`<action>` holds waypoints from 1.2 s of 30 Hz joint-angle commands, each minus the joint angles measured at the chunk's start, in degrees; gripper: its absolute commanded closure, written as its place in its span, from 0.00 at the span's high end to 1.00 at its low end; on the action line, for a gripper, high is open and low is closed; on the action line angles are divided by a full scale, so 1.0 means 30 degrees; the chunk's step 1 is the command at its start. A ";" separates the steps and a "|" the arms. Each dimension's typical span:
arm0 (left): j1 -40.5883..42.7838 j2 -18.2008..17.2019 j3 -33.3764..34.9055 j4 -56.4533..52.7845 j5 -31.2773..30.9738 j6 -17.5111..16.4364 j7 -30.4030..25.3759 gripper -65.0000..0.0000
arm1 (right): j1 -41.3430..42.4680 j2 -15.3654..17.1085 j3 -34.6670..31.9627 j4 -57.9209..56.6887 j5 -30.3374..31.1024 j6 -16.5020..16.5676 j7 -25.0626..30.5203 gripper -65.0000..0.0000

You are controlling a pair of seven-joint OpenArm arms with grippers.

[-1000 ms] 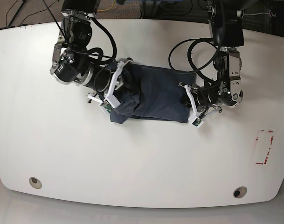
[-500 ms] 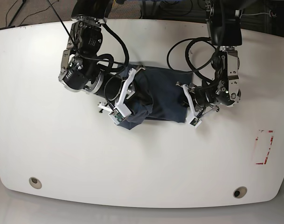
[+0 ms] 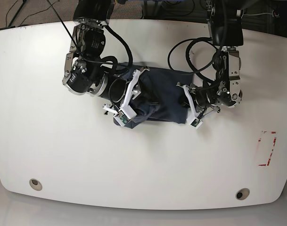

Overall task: Layout the t-shirt on the table in an organized manner, then fold the t-shirt properly
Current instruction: 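Fold the right-held end over toward the left gripper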

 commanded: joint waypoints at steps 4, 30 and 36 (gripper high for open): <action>0.0230 0.0052 0.0101 -0.0196 0.0792 -0.0041 0.1355 0.12 | 0.0342 -0.0205 -0.0017 0.0263 0.0453 0.0033 0.0637 0.18; 0.0201 0.0052 -0.0954 0.0829 -0.0937 -0.0187 0.1355 0.12 | 0.0459 -0.0029 0.0129 -0.0001 0.0629 0.0033 0.0637 0.56; 0.0142 -0.0036 -0.1628 0.1239 -0.3369 -0.0070 0.1355 0.30 | 0.0430 0.0733 0.0188 -0.0059 0.0541 0.0033 0.0637 0.55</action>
